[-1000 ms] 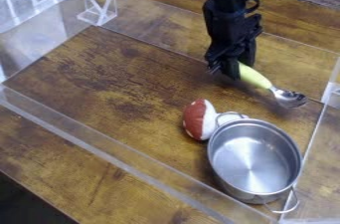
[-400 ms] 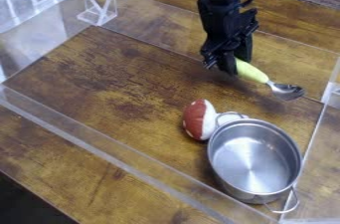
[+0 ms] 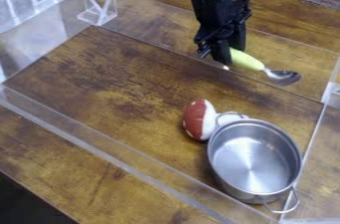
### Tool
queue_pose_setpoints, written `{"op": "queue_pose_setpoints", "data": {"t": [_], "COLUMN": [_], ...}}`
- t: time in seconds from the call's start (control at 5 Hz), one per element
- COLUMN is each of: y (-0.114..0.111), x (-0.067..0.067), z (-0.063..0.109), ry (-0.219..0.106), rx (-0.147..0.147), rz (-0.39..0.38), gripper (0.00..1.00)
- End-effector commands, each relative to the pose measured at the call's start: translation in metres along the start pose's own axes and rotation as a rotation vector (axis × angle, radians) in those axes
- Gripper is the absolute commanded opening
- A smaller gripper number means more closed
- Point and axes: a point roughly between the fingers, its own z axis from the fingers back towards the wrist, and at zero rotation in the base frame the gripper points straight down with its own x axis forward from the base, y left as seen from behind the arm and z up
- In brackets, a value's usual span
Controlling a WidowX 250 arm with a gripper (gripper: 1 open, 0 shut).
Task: Move the green spoon to the left
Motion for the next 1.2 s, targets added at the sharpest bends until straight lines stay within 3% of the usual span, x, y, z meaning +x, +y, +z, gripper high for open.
{"op": "queue_pose_setpoints", "data": {"t": [0.0, 0.4, 0.6, 0.8, 1.0], "y": [-0.02, 0.017, 0.038, 0.057, 0.064], "x": [0.02, 0.055, 0.074, 0.094, 0.114], "z": [0.076, 0.1, 0.108, 0.114, 0.113], "ry": [-0.046, -0.109, -0.16, -0.214, -0.244], "rx": [-0.169, -0.207, -0.224, -0.243, -0.263], "rz": [0.048, 0.202, 0.302, 0.404, 0.456], "gripper": [0.0, 0.0, 0.0, 0.0, 0.0]}}
